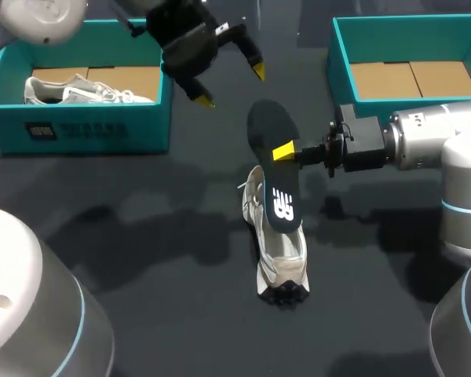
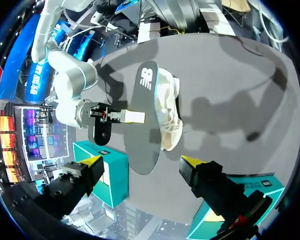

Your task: Take the shoe out of the shoebox, open the shoe tongue, remove and reinsert the insole, then place the shoe into the shoebox

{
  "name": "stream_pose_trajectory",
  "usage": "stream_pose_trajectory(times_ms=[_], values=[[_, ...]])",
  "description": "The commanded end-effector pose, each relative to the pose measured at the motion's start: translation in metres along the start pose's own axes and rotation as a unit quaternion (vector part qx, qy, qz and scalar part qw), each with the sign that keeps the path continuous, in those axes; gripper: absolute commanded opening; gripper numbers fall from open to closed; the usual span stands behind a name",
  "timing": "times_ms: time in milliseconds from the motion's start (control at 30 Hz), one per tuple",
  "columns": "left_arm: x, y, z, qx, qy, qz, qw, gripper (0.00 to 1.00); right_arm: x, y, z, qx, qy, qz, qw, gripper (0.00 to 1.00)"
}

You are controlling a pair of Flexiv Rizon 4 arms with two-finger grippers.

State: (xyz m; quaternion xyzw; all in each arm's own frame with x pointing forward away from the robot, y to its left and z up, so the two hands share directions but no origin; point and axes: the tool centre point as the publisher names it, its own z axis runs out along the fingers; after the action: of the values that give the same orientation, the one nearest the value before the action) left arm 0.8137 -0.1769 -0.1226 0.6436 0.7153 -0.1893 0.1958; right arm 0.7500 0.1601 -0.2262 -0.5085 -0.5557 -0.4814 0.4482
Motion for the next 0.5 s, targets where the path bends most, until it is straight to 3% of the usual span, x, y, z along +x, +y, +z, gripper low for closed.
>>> stream_pose_trajectory(times_ms=[33, 233, 500], values=[[0.006, -0.003, 0.0, -0.003, -0.096, 0.001, 0.995, 1.0, 0.0, -0.001, 0.001, -0.001, -0.001, 0.0, 1.0, 0.0], [0.007, -0.005, 0.004, -0.012, -0.105, 0.013, 0.994, 1.0, 0.0, -0.001, 0.001, -0.001, -0.001, 0.0, 1.0, 0.0], [0.029, -0.004, 0.012, -0.03, -0.222, -0.001, 0.975, 1.0, 0.0, -0.001, 0.001, -0.001, -0.001, 0.0, 1.0, 0.0]])
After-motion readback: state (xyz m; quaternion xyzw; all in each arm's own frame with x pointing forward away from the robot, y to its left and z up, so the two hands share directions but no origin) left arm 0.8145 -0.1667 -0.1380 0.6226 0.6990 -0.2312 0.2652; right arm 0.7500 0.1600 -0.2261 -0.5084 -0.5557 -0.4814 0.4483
